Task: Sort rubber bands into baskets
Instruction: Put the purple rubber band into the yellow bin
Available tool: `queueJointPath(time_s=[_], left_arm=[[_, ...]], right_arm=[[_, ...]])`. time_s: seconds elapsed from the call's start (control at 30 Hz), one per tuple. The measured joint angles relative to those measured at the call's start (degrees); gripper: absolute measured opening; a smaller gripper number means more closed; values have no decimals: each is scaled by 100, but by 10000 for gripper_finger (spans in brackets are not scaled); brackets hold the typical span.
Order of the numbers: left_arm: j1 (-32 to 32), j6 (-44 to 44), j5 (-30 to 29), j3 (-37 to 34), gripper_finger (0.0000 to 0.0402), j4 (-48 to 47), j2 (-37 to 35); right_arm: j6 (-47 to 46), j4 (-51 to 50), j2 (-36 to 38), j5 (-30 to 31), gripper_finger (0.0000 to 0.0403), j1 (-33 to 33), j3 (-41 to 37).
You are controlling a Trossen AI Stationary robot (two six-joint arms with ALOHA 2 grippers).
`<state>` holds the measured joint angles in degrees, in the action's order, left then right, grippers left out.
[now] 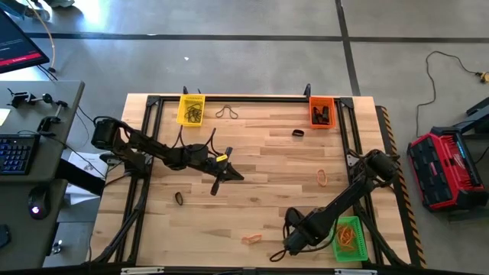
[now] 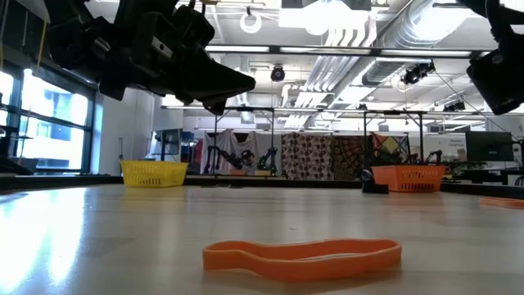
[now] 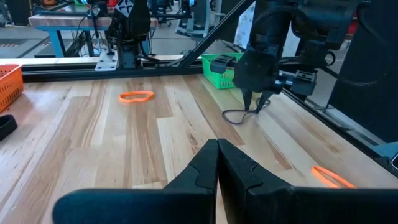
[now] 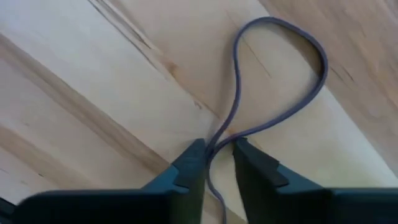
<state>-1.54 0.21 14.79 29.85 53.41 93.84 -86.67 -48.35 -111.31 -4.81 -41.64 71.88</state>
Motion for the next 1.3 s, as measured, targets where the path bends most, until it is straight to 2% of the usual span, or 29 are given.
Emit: queueJointPath(time_s=[0.17, 0.33, 0.6, 0.73, 0.93, 1.03, 1.13, 1.3], left_arm=[[0, 0, -2, 0, 0, 0, 0], [-38, -7, -2, 0, 0, 0, 0], [-206, 190, -9, 2, 0, 12, 0], [-353, 400, -250, 35, 6, 60, 0], [-668, 782, -463, 438, 43, -141, 0], [-790, 931, -829, 641, 69, -407, 0], [-828, 946, -1069, 791, 93, -712, 0], [-831, 723, -1115, 935, 122, -973, 0]], right_arm=[[586, 16, 0, 17, 12, 1, 0], [1140, -67, 17, 117, 5, 45, 0], [1802, -306, 538, 1401, 1, 145, 0], [2146, -345, 797, 2093, 0, 264, 0], [2944, -304, 852, 2915, 0, 615, 0], [3354, -182, 852, 3218, 0, 793, 0], [3791, 39, 854, 3422, 0, 921, 0], [4248, 288, 855, 3848, 0, 1057, 0]])
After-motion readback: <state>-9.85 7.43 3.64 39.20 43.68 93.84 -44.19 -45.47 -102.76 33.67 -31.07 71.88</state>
